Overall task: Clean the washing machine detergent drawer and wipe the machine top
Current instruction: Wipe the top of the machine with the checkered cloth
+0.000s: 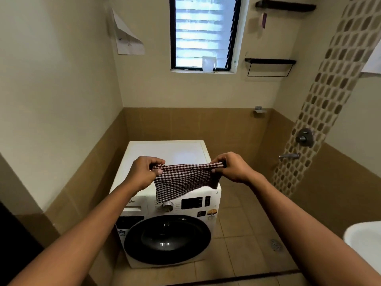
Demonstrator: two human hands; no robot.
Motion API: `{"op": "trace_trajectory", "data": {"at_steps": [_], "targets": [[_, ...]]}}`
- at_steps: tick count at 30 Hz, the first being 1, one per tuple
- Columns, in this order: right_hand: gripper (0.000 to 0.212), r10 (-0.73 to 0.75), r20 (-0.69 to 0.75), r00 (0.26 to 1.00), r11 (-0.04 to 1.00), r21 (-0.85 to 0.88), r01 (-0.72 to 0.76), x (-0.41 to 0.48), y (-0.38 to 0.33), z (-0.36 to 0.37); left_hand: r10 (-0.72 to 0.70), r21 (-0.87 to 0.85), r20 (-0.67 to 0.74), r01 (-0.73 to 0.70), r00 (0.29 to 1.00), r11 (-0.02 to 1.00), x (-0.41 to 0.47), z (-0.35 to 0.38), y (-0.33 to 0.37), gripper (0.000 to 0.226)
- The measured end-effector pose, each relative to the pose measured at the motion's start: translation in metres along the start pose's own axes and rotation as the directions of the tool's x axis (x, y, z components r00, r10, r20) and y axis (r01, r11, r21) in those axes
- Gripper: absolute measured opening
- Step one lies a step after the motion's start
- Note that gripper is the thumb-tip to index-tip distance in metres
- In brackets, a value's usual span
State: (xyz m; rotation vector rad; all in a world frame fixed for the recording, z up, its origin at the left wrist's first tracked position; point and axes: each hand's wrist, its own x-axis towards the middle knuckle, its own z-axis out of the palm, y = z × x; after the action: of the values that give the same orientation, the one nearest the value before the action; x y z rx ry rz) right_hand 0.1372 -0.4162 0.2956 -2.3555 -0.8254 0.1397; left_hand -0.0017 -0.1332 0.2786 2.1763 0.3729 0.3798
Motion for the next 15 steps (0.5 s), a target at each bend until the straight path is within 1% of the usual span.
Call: {"op": "trace_trajectory", "data": {"at_steps": [3, 5, 6, 7, 8, 9, 10, 11, 12, 13, 14, 15], "targets": [[0.012, -0.02, 0.002, 1.0, 0.999, -0.051, 0.02, -0.007, -0.001, -0.01, 0.061, 0.151, 0.019, -0.063, 0.998, 0.987, 0.002, -0.006, 0.008, 0.018], [0.015, -0.042, 0.024, 0.999, 0.999, -0.016, 0.042, -0.008, 0.001, -0.022, 0.113, 0.227, 0.072, -0.126, 0.991, 0.966, 0.005, -0.014, 0.013, 0.01], [0.017, -0.055, 0.038, 0.998, 0.997, 0.057, 0.053, -0.008, 0.002, -0.029, 0.115, 0.169, 0.094, -0.13, 0.989, 0.977, 0.008, -0.019, 0.013, 0.009], [0.021, -0.069, 0.057, 0.996, 0.98, 0.188, 0.058, -0.01, 0.002, -0.039, 0.103, 0.005, 0.112, -0.104, 0.988, 0.995, 0.01, -0.022, 0.014, 0.01], [0.024, -0.078, 0.078, 0.994, 0.936, 0.35, 0.046, -0.014, 0.0, -0.046, 0.091, -0.225, 0.129, -0.06, 0.988, 0.972, 0.011, -0.025, 0.014, 0.013], [0.023, -0.082, 0.096, 0.992, 0.855, 0.518, 0.021, -0.019, -0.002, -0.052, 0.079, -0.439, 0.144, -0.008, 0.986, 0.899, 0.012, -0.024, 0.016, 0.017], [0.02, -0.08, 0.1, 0.992, 0.754, 0.657, -0.005, -0.022, -0.005, -0.054, 0.055, -0.587, 0.152, 0.045, 0.987, 0.808, 0.011, -0.021, 0.02, 0.022], [0.017, -0.056, 0.092, 0.994, 0.655, 0.755, -0.033, -0.025, -0.01, -0.052, 0.009, -0.657, 0.148, 0.092, 0.989, 0.748, 0.01, -0.016, 0.022, 0.024], [0.017, -0.016, 0.099, 0.995, 0.587, 0.807, -0.071, -0.026, -0.01, -0.048, -0.047, -0.676, 0.141, 0.131, 0.989, 0.725, 0.009, -0.009, 0.024, 0.026], [0.02, 0.034, 0.119, 0.992, 0.557, 0.822, -0.118, -0.025, -0.01, -0.04, -0.109, -0.647, 0.122, 0.162, 0.987, 0.745, 0.009, -0.001, 0.023, 0.027], [0.025, 0.104, 0.129, 0.986, 0.582, 0.797, -0.165, -0.022, -0.008, -0.031, -0.168, -0.585, 0.089, 0.188, 0.982, 0.789, 0.008, 0.007, 0.022, 0.026], [0.029, 0.183, 0.119, 0.976, 0.643, 0.736, -0.21, -0.021, -0.006, -0.021, -0.217, -0.509, 0.04, 0.207, 0.975, 0.836, 0.007, 0.014, 0.02, 0.025]]}}
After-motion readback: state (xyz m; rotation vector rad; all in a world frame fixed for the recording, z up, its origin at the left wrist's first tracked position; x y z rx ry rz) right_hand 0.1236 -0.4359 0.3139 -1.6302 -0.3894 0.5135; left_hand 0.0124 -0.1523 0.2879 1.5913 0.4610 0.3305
